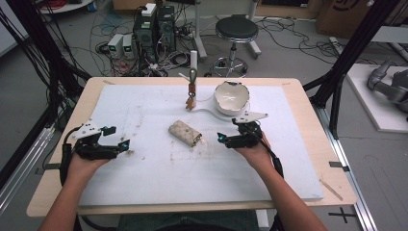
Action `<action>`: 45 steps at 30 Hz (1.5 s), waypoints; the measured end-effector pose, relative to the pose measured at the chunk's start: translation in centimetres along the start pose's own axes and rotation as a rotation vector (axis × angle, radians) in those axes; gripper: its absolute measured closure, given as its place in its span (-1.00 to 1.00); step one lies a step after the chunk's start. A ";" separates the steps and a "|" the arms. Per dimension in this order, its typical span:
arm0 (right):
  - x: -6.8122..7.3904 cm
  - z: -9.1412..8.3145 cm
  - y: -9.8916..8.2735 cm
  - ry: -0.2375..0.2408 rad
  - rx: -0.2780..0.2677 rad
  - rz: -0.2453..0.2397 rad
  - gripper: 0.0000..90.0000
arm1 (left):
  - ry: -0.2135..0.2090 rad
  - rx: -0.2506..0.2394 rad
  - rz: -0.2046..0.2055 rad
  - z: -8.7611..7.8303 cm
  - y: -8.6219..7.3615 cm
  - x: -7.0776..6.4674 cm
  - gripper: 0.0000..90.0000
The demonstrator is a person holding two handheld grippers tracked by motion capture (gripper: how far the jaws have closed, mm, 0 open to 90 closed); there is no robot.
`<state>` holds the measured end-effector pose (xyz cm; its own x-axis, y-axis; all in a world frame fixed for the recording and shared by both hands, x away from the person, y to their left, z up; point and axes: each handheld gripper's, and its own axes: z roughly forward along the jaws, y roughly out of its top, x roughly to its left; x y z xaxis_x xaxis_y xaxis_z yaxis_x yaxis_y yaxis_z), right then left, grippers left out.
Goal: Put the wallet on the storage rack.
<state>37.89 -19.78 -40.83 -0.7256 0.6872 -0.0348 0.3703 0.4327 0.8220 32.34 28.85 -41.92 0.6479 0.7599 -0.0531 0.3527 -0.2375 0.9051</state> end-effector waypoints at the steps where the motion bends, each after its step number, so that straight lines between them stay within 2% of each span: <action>1: 0.2 0.3 0.3 0.006 0.004 -0.005 -0.62 | 0.000 0.001 0.000 0.0 0.0 0.0 -0.58; 8: 1.7 2.8 2.3 0.044 0.028 -0.040 -0.62 | -0.004 0.005 0.002 0.1 0.0 0.0 -0.58; 16: 2.3 4.5 2.6 0.074 0.037 -0.033 -0.62 | 0.004 -0.002 -0.004 -0.1 -0.1 0.3 -0.58; 27: 3.8 7.0 3.6 0.123 0.079 -0.060 -0.62 | 0.004 0.001 -0.004 -0.1 -0.1 0.3 -0.58; 35: 4.9 8.9 3.7 0.137 0.119 -0.067 -0.62 | -0.001 0.003 0.000 -0.1 -0.1 0.3 -0.58; 45: 5.3 10.6 2.9 0.142 0.183 -0.072 -0.62 | -0.001 0.003 -0.001 0.0 -0.1 0.3 -0.58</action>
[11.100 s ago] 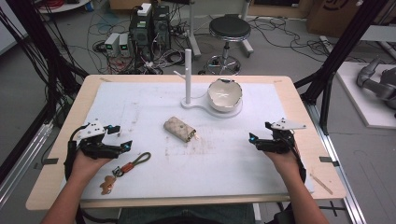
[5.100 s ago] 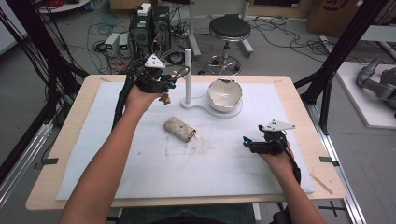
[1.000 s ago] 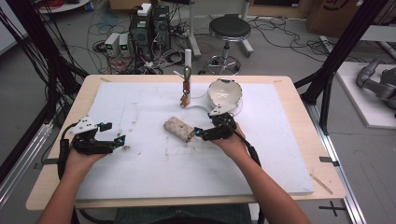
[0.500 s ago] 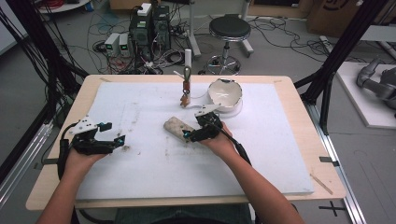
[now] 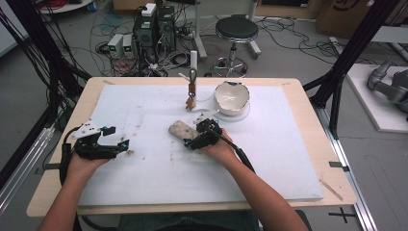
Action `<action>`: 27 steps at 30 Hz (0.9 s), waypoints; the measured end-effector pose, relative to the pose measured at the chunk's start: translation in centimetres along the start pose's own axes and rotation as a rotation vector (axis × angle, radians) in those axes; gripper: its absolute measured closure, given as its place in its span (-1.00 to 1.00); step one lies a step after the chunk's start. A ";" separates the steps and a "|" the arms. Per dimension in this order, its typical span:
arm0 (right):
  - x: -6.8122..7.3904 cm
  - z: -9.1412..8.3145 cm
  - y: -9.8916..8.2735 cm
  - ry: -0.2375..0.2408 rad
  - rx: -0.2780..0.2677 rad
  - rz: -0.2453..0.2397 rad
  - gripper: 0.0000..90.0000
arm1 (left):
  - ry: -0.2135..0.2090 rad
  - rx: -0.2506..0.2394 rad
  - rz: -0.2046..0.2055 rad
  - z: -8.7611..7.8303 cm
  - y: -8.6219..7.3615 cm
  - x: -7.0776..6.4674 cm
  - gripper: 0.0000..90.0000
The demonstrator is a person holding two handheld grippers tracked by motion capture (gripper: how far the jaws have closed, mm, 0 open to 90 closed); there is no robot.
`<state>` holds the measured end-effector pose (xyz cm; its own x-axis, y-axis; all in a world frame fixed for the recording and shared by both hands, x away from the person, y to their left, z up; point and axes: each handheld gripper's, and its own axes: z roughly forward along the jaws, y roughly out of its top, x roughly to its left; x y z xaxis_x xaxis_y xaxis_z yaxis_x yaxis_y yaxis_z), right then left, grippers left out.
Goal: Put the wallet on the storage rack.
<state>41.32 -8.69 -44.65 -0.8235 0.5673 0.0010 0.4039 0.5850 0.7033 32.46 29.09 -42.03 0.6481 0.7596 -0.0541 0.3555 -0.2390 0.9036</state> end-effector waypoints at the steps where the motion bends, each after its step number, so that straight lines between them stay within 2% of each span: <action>1: 0.0 0.2 -0.1 0.001 0.007 -0.005 -0.62 | 0.000 0.002 0.001 0.0 0.0 0.0 -0.58; 2: 0.1 0.4 -0.2 0.008 0.026 0.001 -0.62 | -0.001 0.003 0.000 0.0 0.0 0.0 -0.58; 5: 0.1 0.8 -0.3 0.003 0.039 -0.016 -0.62 | -0.001 0.004 -0.001 0.1 0.0 -0.1 -0.58; 13: 0.2 0.8 -0.4 -0.002 0.039 -0.025 -0.59 | 0.003 0.004 0.002 0.0 0.0 0.0 -0.58; 17: 0.2 0.5 -0.3 0.005 0.046 -0.039 -0.35 | 0.002 0.001 0.000 0.0 0.0 -0.1 -0.58; 19: 0.3 0.4 -0.2 0.002 0.046 -0.053 -0.32 | 0.002 0.002 0.001 0.0 0.0 -0.1 -0.58; 27: 0.4 0.1 -0.1 -0.005 0.050 -0.057 -0.20 | 0.004 0.001 0.001 0.0 0.0 0.0 -0.58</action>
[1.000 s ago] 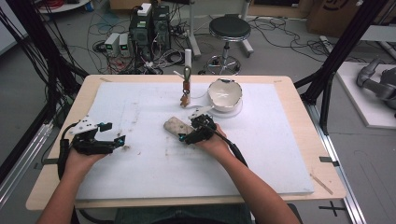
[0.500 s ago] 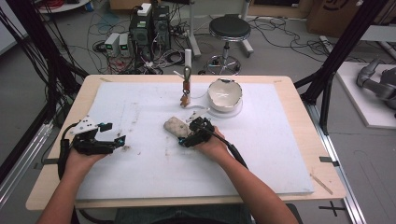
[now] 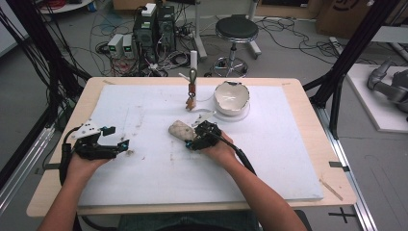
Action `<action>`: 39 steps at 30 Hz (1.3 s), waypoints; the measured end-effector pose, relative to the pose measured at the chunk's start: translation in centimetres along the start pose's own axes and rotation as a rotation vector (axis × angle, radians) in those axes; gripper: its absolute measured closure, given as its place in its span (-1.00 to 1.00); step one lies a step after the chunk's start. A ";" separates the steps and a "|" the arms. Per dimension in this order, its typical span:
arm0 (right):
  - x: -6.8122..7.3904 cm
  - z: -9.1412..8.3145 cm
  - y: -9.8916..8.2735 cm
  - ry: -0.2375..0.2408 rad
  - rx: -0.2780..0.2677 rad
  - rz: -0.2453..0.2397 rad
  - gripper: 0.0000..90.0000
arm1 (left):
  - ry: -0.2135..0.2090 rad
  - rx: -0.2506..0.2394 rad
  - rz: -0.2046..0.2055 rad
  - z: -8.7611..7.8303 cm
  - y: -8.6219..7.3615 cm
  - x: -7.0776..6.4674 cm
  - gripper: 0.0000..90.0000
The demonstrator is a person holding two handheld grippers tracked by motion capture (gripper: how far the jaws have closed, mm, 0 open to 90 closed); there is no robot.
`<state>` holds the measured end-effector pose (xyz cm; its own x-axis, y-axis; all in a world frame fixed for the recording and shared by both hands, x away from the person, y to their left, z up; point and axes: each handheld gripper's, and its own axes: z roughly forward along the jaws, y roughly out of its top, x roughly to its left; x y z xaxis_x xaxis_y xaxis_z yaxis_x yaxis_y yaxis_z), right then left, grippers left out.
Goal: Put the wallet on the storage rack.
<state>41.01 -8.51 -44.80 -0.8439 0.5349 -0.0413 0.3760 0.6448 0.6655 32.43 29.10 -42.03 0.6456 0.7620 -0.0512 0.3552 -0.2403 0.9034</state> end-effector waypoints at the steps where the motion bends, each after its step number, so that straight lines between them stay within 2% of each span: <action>1: 0.0 -0.3 0.1 -0.013 0.008 -0.011 -0.19 | 0.000 0.001 -0.001 0.0 0.0 0.0 -0.58; 5: 0.1 -1.0 0.1 -0.014 -0.001 -0.011 -0.19 | -0.002 0.002 0.001 0.0 0.0 0.0 -0.58; 12: -0.2 -4.4 0.2 -0.030 -0.069 -0.008 -0.19 | -0.003 -0.003 0.002 0.0 0.1 -0.1 -0.58; 15: -0.5 -5.7 -0.3 -0.041 -0.086 -0.009 -0.19 | -0.003 -0.009 -0.001 -0.1 0.1 0.0 -0.58; 25: -2.1 -9.5 -2.6 -0.083 -0.126 0.046 -0.19 | -0.002 -0.007 -0.003 0.0 0.0 0.1 -0.58; 32: -3.6 -12.2 -3.9 -0.139 -0.137 0.070 -0.19 | -0.002 -0.006 -0.005 0.1 0.0 0.1 -0.58; 39: -5.7 -14.5 -4.1 -0.214 -0.123 0.090 -0.19 | -0.005 -0.001 -0.001 0.3 0.1 0.0 -0.58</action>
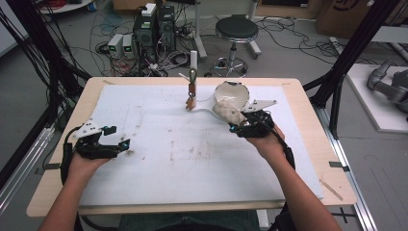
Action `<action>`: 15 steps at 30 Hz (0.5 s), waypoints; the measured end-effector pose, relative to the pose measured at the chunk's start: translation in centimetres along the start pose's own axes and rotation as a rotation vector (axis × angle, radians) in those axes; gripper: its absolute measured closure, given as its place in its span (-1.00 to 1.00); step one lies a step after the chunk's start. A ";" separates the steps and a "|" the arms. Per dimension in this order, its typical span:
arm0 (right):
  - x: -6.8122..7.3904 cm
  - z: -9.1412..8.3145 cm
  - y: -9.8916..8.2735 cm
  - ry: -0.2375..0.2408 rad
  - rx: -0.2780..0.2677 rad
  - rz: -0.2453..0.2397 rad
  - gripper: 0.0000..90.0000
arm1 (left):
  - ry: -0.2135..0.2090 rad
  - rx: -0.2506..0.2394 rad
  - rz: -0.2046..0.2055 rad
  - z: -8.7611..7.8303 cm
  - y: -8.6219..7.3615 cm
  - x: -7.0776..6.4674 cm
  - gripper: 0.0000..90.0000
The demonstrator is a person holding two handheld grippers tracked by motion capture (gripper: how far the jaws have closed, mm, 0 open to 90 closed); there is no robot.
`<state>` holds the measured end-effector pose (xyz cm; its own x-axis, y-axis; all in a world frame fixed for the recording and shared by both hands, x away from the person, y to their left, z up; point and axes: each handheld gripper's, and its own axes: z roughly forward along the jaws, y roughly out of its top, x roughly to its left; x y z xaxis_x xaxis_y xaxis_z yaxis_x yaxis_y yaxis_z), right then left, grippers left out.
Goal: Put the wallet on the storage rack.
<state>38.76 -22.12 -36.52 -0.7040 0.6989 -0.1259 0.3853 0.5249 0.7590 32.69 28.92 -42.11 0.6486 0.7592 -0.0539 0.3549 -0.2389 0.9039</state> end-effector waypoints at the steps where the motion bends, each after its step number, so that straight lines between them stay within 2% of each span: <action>1: -0.3 -0.1 0.1 -0.007 0.000 0.002 -0.19 | 0.000 0.001 0.000 0.0 0.0 0.0 -0.58; 6: -1.8 0.1 0.7 -0.051 0.020 0.009 -0.19 | 0.000 0.002 -0.001 0.1 0.0 0.0 -0.58; 15: -3.3 1.3 2.6 -0.111 0.085 -0.014 -0.19 | 0.001 0.000 -0.004 0.1 0.0 0.1 -0.58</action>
<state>42.90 -22.42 -34.96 -0.6415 0.7379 -0.2096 0.4280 0.5711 0.7005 32.77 28.97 -42.19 0.6468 0.7605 -0.0569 0.3574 -0.2364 0.9035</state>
